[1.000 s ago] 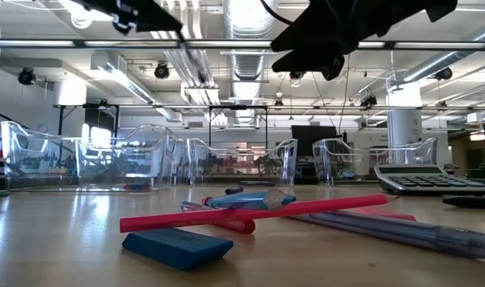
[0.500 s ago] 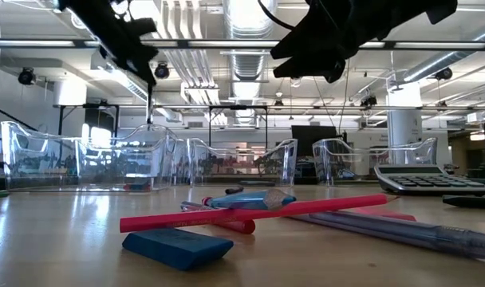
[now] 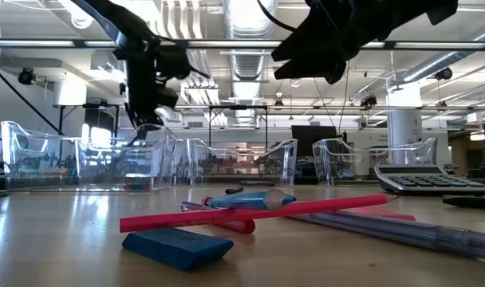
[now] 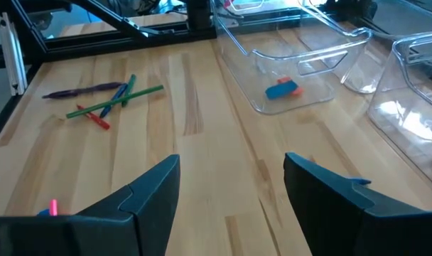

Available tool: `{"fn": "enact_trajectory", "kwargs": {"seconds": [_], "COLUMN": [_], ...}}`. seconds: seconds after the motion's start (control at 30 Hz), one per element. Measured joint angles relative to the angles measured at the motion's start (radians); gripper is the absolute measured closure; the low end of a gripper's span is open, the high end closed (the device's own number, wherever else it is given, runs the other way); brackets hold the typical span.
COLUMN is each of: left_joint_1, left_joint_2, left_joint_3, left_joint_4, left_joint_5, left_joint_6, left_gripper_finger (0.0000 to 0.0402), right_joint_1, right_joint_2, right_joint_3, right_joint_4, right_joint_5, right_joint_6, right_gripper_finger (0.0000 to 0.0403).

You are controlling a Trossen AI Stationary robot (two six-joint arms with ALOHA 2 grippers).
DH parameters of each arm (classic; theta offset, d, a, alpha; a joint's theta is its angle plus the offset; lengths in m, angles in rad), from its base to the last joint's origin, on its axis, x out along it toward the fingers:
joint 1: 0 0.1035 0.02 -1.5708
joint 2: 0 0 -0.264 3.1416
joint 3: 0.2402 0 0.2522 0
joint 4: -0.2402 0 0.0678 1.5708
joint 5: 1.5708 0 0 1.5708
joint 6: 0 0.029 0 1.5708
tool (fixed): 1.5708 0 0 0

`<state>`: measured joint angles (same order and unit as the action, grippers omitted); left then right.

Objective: Sort crayons/erasers/pens/pencils in bins
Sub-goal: Put the black pen into the top left transparent bin, then put the blue crayon into the top center transparent bin

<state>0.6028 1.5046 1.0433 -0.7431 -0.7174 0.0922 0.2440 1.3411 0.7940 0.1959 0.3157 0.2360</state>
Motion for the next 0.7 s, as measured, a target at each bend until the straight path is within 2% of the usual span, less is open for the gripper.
{"fn": "enact_trajectory", "kwargs": {"seconds": [0.1, 0.23, 0.37, 0.47, 0.57, 0.7], "left_joint_1": [0.000, -0.001, -0.001, -0.009, -0.035, -0.102], "left_joint_2": [0.036, 0.025, -0.050, -0.152, -0.308, -0.536], "left_joint_3": [0.017, 0.025, 0.026, 0.018, -0.028, -0.179], "left_joint_4": [0.001, 0.003, 0.006, 0.037, 0.133, 0.401], "left_joint_5": [0.000, 0.000, -0.001, 0.009, 0.088, 0.304], "left_joint_6": [0.000, 0.000, -0.006, -0.039, -0.081, -0.088], "left_gripper_finger": [0.0316, 0.0242, 0.0184, 0.0163, 0.0159, 0.0158], "right_joint_1": [0.000, 0.000, 0.000, 0.000, 0.000, -0.002], "right_joint_2": [0.000, 0.000, 0.000, 0.000, 0.000, 0.000], "right_joint_3": [-0.003, -0.007, -0.010, -0.010, -0.010, -0.010], "right_joint_4": [-0.001, -0.009, -0.009, -0.008, -0.008, -0.004], "right_joint_5": [0.000, 0.001, 0.002, 0.020, 0.098, 0.139], "right_joint_6": [0.016, 0.026, 0.026, 0.029, 0.067, 0.104], "right_gripper_finger": [0.0165, 0.0165, 0.0165, 0.0165, 0.0165, 0.0165]}}
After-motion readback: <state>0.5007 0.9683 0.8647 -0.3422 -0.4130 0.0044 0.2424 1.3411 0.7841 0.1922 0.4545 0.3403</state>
